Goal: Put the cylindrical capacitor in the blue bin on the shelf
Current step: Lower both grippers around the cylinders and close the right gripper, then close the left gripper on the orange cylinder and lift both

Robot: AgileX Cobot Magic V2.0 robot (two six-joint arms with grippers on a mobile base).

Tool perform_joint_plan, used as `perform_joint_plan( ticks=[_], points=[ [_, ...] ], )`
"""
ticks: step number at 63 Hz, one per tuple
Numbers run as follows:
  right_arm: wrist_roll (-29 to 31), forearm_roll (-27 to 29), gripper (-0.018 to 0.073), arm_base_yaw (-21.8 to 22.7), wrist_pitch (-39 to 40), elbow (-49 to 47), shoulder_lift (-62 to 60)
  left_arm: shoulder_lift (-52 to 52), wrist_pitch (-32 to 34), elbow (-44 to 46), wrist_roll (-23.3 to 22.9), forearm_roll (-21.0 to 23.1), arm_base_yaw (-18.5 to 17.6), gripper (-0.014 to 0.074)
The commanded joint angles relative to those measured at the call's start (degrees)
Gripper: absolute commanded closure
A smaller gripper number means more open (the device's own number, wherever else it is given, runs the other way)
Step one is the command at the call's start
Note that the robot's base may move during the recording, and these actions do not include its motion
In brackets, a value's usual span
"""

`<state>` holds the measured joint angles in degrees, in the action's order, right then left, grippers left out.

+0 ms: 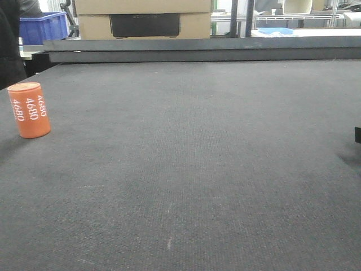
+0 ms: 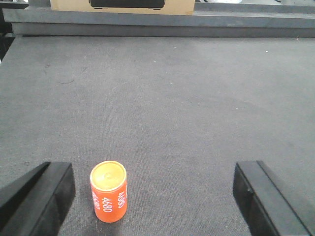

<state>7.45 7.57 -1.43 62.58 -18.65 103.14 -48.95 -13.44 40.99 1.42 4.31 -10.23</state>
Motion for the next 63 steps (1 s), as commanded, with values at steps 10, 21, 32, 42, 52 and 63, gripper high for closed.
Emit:
perform_joint_plan(
  ticks=[10,21,32,42,52,63],
  points=[
    [0.1,0.6,0.0727,0.1,-0.4,-0.2,-2.1,0.0,-1.4,0.4,-0.2,-1.3,-0.3,0.0043],
    [0.1,0.6,0.0727,0.1,-8.5,-0.2,-12.7,0.0,0.5,-2.8,-0.2,-7.2,-0.3,0.0047],
    [0.1,0.6,0.0727,0.1,-24.3,-1.4,-27.2,0.0,18.7,-15.4,-0.2,-4.9,-0.3,0.0047],
    [0.1,0.5,0.0727,0.1,-32.2,-2.8,-36.0,-2.8,42.0,-28.3,-0.2,2.7,-0.3,0.0047],
    [0.1,0.5,0.0727,0.1,-32.6,-2.9,-38.4,-10.3,46.3,-29.6,-0.2,2.6,-0.3,0.0047],
    [0.1,0.5,0.0727,0.1,-33.7,-3.0,-38.4,-20.6,47.1,-23.8,-0.2,2.6,-0.3,0.0047]
  ],
)
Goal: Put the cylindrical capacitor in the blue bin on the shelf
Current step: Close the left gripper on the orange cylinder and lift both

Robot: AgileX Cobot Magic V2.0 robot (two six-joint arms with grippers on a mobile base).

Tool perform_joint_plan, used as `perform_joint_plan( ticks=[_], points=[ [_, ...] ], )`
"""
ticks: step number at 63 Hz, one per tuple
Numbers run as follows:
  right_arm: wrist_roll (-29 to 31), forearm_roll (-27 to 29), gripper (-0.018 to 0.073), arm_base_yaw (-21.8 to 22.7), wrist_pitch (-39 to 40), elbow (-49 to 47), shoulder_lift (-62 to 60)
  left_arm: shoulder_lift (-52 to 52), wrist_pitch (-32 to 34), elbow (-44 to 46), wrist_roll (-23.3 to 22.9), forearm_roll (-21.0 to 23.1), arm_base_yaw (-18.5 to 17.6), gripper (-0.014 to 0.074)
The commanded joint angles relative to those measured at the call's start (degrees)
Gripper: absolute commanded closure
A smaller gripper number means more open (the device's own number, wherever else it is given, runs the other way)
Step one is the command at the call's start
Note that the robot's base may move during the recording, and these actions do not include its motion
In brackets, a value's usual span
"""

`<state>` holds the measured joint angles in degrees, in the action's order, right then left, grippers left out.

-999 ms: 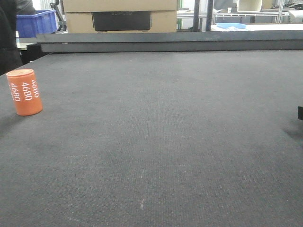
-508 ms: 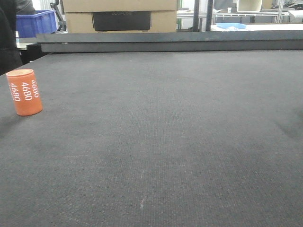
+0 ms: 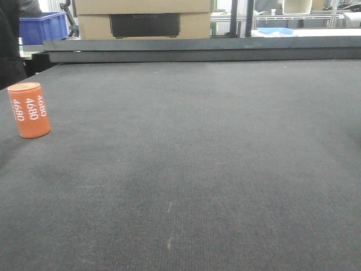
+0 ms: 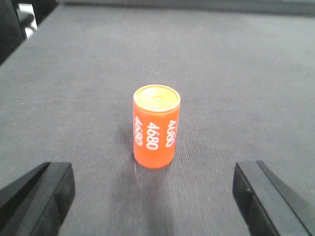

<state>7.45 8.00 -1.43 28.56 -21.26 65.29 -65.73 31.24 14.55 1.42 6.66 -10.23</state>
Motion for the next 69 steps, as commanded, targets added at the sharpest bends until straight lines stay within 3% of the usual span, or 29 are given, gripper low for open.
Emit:
perform_joint_plan(
  ticks=[1,31,60,65,69],
  points=[
    [0.1,0.1,0.0727,0.1,0.3,-0.4,-0.5,-5.1,2.4,3.5,-0.2,0.3,-0.3,0.0047],
    [0.1,0.1,0.0727,0.1,0.2,-0.4,-0.5,-28.6,11.5,17.1,-0.2,0.3,-0.3,0.0047],
    [0.1,0.1,0.0727,0.1,0.2,-0.4,-0.5,-37.3,13.3,23.2,-0.2,3.9,-0.3,0.005],
    [0.1,0.1,0.0727,0.1,0.2,-0.4,-0.5,-37.3,13.3,23.3,-0.2,3.9,-0.3,0.0087],
    [0.1,0.1,0.0727,0.1,0.2,-0.4,-0.5,-37.3,13.3,23.3,-0.2,3.9,-0.3,0.0187]
  ],
)
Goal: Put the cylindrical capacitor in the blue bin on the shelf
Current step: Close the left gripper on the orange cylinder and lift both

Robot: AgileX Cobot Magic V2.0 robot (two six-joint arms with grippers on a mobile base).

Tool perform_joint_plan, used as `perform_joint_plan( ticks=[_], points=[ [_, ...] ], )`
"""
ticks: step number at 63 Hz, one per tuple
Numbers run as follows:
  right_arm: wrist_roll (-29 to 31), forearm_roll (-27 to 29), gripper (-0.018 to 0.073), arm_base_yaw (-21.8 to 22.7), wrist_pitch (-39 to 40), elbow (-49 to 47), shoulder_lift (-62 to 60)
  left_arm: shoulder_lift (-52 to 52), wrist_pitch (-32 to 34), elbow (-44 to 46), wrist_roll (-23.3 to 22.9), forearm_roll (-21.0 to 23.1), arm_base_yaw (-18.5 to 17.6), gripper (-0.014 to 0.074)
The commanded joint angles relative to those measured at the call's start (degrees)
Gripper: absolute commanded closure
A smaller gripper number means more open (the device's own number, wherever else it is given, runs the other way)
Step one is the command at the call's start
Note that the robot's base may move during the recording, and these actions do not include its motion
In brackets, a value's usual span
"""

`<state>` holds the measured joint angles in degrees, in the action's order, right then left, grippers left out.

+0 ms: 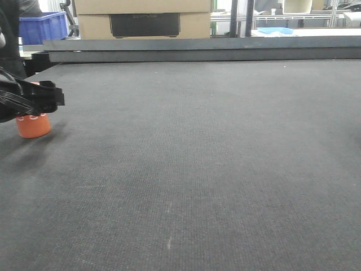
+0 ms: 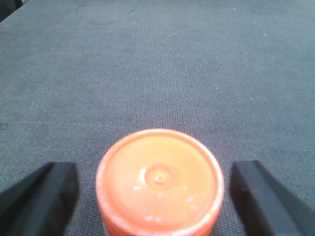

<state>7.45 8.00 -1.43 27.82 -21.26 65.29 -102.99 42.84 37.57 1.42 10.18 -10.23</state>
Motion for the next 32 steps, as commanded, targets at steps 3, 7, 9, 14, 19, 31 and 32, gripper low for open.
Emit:
perform_joint_plan(
  ticks=[3,7,9,14,19,31,32],
  points=[
    [0.1,0.1,0.0727,0.1,0.9,-0.4,-0.5,-0.1,1.6,0.3,-0.2,0.4,-0.3,0.0314],
    [0.1,0.1,0.0727,0.1,0.9,-0.4,-0.5,-0.1,1.6,0.3,-0.2,0.4,-0.3,0.0463],
    [0.1,0.1,0.0727,0.1,0.9,-0.4,-0.5,0.1,1.6,0.3,-0.2,0.4,-0.3,0.0541],
    [0.1,0.1,0.0727,0.1,0.9,-0.4,-0.5,1.1,1.5,0.3,-0.2,-0.2,-0.3,0.0706],
    [0.1,0.1,0.0727,0.1,0.8,-0.4,-0.5,3.3,0.9,0.3,-0.2,-1.9,-0.3,0.0707],
    [0.1,0.1,0.0727,0.1,-14.6,-7.0,-1.7,14.7,-17.8,5.4,-0.2,-3.0,-0.3,0.0708],
    [0.1,0.1,0.0727,0.1,-16.3,-8.0,-1.9,15.6,-19.7,6.5,-0.2,-3.0,-0.3,0.0708]
  ],
)
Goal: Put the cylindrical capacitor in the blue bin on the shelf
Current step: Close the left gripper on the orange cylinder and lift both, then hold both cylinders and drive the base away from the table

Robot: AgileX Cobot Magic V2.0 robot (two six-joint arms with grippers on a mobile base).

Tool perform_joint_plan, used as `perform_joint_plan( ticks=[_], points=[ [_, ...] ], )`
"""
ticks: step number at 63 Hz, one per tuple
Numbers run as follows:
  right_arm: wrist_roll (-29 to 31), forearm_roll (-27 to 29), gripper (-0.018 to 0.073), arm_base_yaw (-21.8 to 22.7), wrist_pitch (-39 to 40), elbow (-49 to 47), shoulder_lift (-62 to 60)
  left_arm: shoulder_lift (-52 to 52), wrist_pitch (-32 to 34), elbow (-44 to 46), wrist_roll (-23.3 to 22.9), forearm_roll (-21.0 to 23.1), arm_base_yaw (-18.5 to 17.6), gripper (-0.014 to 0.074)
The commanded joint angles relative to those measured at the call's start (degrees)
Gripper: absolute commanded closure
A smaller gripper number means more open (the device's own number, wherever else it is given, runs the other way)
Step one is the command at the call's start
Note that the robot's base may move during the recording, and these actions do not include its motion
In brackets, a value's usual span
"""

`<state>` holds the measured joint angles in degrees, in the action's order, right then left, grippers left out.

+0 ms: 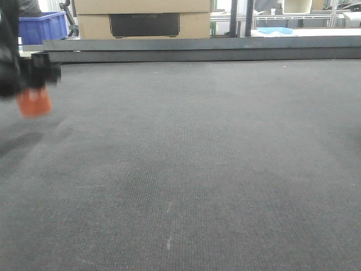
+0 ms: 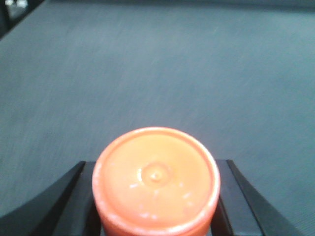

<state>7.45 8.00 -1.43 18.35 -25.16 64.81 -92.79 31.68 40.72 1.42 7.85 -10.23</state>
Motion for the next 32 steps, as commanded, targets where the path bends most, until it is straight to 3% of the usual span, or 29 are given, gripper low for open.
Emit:
perform_joint_plan(
  ticks=[1,32],
  points=[
    [0.1,0.1,0.0727,0.1,-8.6,-5.0,-1.5,6.3,-10.4,4.1,-0.2,-0.7,-0.3,0.0708],
    [0.1,0.9,0.0718,0.1,-48.6,-34.3,-8.2,24.4,-60.7,31.0,-0.2,-5.5,-0.3,0.0708]
  ],
)
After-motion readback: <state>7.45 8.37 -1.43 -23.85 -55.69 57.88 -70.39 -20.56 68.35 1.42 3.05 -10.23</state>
